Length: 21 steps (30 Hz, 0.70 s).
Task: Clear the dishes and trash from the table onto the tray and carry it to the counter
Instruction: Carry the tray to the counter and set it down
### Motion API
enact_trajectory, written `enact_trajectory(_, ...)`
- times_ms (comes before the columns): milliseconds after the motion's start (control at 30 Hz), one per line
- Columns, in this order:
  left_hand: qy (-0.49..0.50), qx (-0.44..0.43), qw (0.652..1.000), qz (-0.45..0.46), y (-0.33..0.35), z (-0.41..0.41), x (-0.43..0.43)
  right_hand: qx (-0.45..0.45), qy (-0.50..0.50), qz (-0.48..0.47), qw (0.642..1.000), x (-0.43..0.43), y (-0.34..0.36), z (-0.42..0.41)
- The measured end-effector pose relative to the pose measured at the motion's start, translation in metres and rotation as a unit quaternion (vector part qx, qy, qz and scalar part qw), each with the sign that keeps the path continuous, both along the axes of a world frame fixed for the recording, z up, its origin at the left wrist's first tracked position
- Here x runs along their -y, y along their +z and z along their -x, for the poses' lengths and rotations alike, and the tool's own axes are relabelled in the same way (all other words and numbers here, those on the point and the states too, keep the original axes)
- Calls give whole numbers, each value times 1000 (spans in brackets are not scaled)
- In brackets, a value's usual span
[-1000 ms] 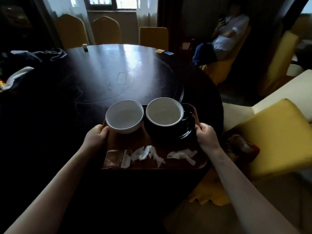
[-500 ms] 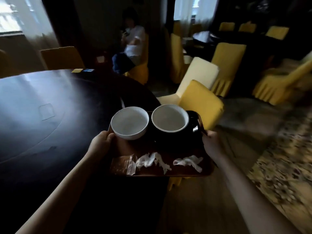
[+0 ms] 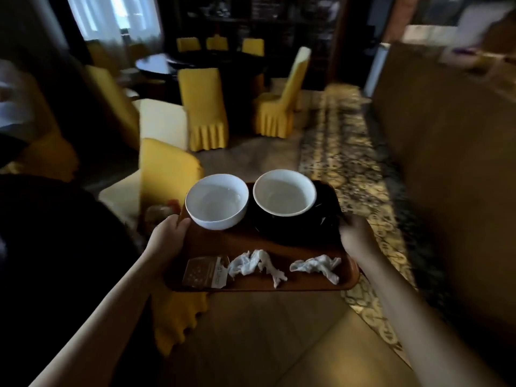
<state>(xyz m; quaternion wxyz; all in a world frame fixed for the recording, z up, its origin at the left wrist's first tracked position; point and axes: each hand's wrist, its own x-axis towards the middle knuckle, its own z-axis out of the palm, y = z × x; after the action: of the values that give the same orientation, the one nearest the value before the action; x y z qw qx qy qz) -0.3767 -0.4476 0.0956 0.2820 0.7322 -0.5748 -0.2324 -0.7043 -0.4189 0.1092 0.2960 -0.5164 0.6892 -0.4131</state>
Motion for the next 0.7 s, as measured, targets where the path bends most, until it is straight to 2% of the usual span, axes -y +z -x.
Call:
enact_trajectory(400, -228, 0, 974, 17, -8, 323, 47, 31, -227, -13, 973, -93, 2, 275)
enact_trajectory(700, -372, -23, 928, -17, -7, 501, 43, 57, -357, 1, 932, -167, -8, 396)
